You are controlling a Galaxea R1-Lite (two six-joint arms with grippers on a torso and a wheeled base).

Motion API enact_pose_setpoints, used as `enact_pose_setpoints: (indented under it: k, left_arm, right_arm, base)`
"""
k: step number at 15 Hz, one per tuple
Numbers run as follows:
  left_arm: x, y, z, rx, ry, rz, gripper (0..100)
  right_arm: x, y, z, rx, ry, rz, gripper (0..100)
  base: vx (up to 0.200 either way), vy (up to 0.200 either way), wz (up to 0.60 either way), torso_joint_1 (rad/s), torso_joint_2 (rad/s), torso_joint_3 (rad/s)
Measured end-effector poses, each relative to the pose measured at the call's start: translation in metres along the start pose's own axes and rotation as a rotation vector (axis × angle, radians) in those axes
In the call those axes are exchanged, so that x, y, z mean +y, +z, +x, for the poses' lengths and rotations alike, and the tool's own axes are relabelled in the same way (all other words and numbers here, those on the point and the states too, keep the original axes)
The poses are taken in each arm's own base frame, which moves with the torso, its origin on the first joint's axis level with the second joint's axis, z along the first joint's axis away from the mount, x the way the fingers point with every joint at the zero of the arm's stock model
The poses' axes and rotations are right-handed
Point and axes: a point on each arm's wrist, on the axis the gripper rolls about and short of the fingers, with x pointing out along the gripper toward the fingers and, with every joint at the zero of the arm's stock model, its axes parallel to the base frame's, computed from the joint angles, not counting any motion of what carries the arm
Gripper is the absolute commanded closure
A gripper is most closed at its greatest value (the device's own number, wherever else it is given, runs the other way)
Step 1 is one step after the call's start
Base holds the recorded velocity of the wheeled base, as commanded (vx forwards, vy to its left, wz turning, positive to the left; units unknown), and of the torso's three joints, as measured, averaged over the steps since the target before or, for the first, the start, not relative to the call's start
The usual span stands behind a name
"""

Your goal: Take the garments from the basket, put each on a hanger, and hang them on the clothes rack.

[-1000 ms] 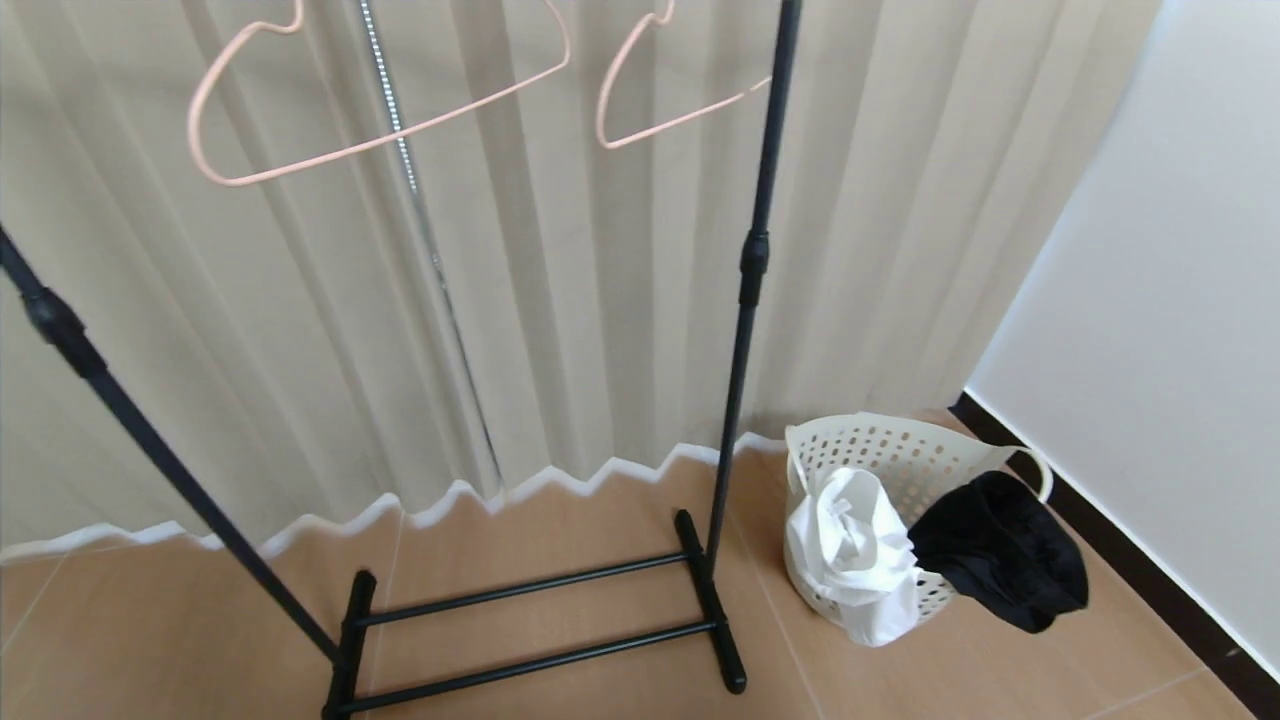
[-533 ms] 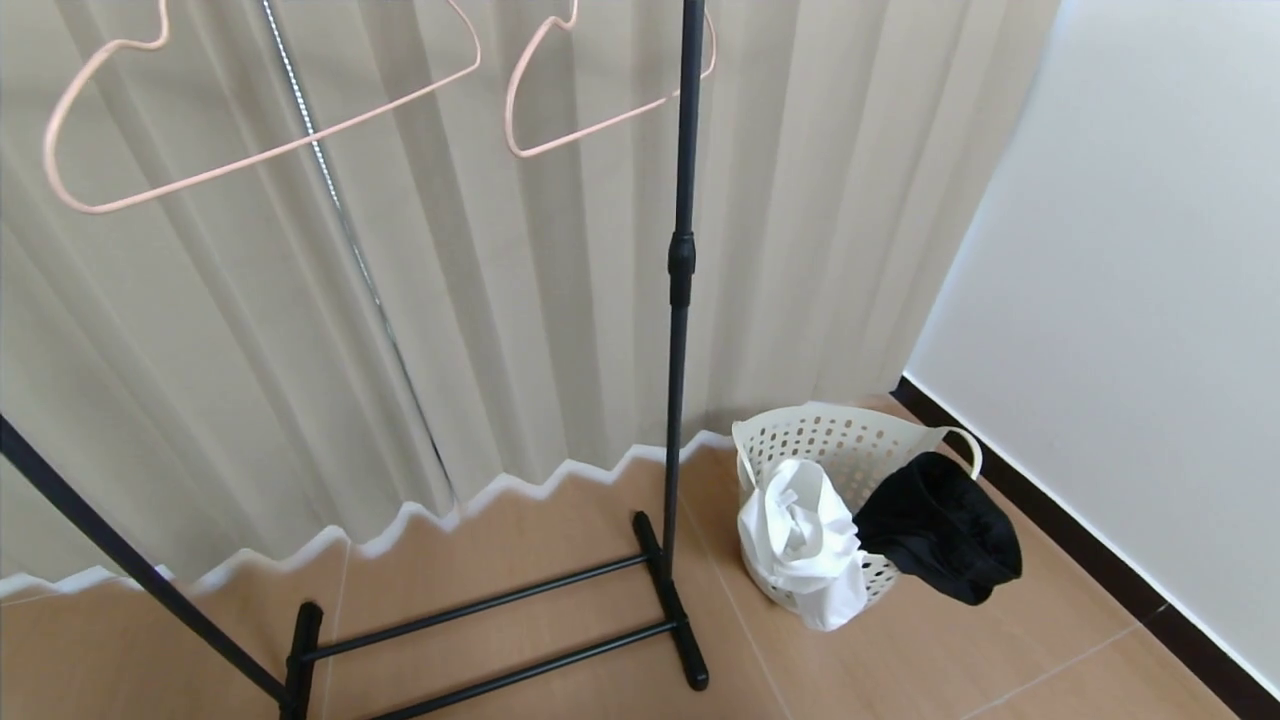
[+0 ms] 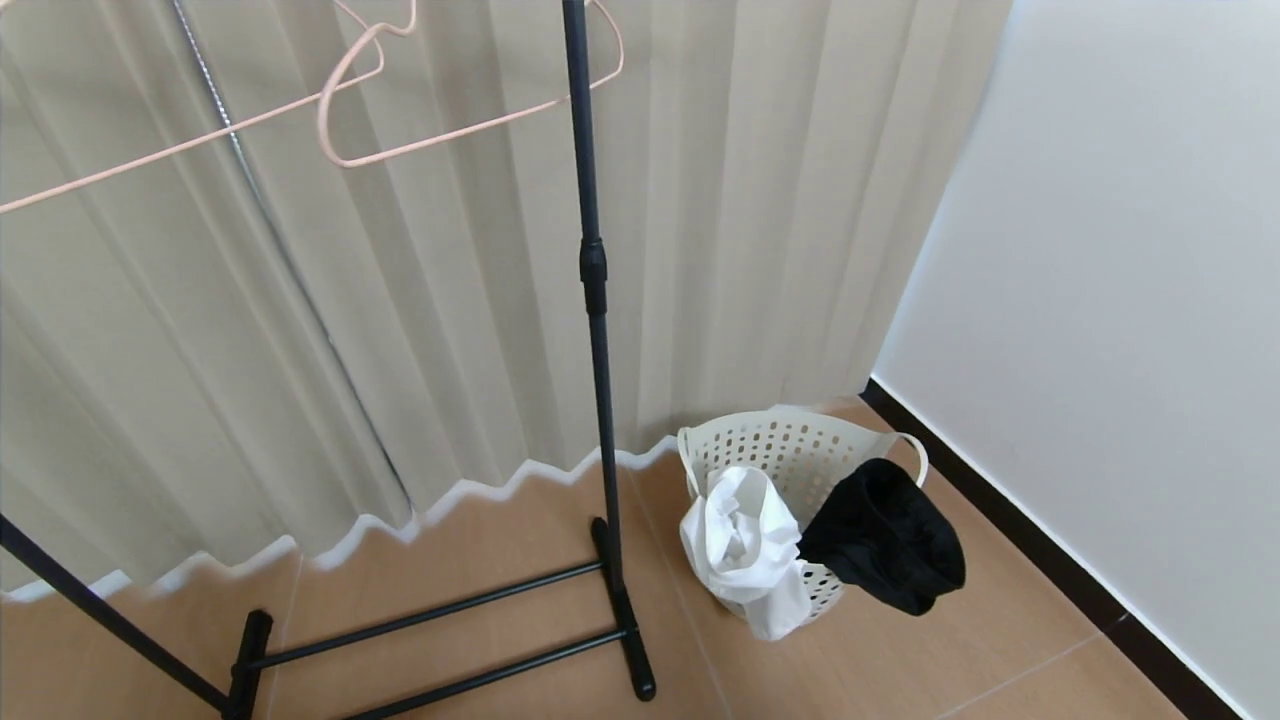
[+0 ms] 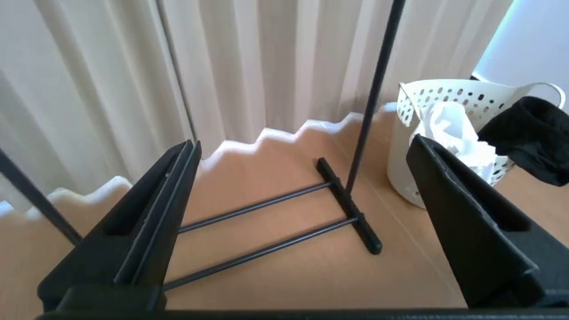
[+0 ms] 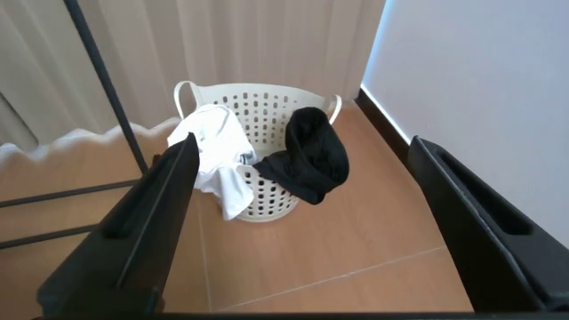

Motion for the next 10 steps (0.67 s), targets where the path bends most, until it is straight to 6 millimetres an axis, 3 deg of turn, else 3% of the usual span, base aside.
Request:
enact_pose_setpoints:
  k: [7, 10]
  left_arm:
    - [0.0000, 0.0000, 0.0000, 0.000, -0.001, -0.001, 0]
    - [0.0001, 0.0000, 0.0000, 0.000, 0.004, -0.003, 0]
  right_arm:
    - [0.0000, 0.0000, 0.0000, 0.000, -0.001, 0.000, 0]
    - [0.0000, -0.0001, 0.0000, 0.001, -0.001, 0.000, 0]
  base:
    - [0.200, 0.000, 0.00, 0.004, 0.00, 0.001]
    - [0.000, 0.000, 0.00, 0.000, 0.00, 0.000]
